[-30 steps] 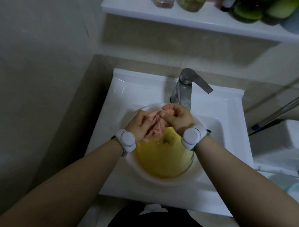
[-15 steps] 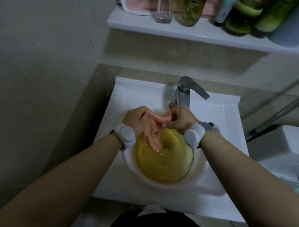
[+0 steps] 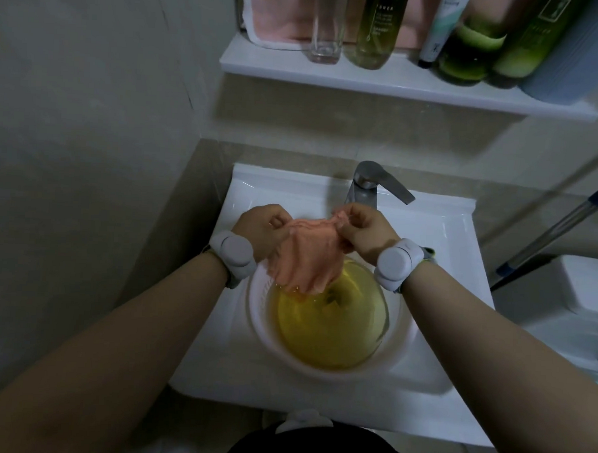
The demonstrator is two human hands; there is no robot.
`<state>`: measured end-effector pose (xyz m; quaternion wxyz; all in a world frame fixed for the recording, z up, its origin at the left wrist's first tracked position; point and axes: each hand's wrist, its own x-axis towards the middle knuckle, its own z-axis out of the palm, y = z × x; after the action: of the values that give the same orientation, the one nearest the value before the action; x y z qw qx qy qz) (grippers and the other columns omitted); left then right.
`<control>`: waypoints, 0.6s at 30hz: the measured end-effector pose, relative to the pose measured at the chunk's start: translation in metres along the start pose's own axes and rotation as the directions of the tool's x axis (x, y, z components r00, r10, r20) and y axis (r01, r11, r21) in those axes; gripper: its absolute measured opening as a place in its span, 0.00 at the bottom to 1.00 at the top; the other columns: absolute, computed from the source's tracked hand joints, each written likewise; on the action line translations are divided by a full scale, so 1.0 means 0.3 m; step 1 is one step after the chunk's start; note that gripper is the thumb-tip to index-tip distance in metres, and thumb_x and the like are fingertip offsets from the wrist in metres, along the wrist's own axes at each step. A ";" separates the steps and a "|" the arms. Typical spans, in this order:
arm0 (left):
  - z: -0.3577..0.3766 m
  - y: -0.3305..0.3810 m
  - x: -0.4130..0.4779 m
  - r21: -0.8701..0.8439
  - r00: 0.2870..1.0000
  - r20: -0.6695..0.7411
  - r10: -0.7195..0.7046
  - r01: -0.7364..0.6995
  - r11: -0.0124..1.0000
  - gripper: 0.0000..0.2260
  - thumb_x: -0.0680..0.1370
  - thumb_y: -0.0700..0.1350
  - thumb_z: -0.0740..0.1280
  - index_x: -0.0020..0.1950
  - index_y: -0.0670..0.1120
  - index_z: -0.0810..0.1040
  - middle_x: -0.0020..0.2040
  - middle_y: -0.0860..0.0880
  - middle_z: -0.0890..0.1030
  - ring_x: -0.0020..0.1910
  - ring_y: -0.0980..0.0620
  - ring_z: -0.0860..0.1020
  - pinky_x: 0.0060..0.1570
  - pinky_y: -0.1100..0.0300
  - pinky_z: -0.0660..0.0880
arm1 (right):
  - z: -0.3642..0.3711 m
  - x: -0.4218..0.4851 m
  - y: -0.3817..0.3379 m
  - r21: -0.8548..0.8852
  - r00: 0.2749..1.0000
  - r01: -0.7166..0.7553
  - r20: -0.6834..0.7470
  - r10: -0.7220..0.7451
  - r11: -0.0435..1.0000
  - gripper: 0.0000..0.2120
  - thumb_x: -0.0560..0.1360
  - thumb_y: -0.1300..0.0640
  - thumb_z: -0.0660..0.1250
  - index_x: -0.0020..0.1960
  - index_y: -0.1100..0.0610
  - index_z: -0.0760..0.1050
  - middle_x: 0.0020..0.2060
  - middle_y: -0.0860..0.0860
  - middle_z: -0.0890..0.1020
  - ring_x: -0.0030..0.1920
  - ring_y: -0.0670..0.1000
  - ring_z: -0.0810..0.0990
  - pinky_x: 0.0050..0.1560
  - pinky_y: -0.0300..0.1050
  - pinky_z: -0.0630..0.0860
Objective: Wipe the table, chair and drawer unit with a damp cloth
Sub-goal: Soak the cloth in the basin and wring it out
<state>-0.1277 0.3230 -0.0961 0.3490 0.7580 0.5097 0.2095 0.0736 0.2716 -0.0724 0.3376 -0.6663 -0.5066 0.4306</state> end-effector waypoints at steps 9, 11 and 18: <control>0.027 0.093 -0.006 -0.526 0.996 0.083 0.033 0.015 0.851 0.18 0.74 0.42 0.70 0.61 0.47 0.68 0.59 0.51 0.73 0.55 0.58 0.76 0.51 0.66 0.76 | 0.047 -0.011 -0.125 -0.088 0.985 0.170 -0.003 -0.171 0.982 0.05 0.72 0.65 0.69 0.46 0.66 0.77 0.42 0.62 0.82 0.45 0.61 0.81 0.50 0.58 0.79; 0.061 0.068 -0.011 -0.505 0.977 0.187 0.104 0.004 0.863 0.23 0.73 0.40 0.70 0.66 0.44 0.66 0.61 0.50 0.75 0.59 0.55 0.75 0.58 0.63 0.75 | 0.048 -0.025 -0.146 0.030 0.982 0.190 0.020 -0.190 0.981 0.03 0.72 0.68 0.69 0.45 0.65 0.76 0.40 0.60 0.82 0.40 0.57 0.82 0.47 0.53 0.80; 0.156 -0.005 0.005 -0.540 0.955 0.162 -0.247 0.296 0.788 0.05 0.76 0.42 0.67 0.51 0.48 0.76 0.47 0.52 0.80 0.44 0.57 0.78 0.41 0.70 0.74 | -0.017 -0.051 -0.136 0.341 0.984 0.130 -0.157 -0.080 0.931 0.09 0.75 0.70 0.64 0.41 0.58 0.71 0.34 0.59 0.78 0.28 0.51 0.79 0.29 0.41 0.78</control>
<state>-0.0965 0.3098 -0.1286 0.6022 0.5496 0.5148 0.2652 0.0608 0.2672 -0.0307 0.5080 -0.5962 -0.4320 0.4471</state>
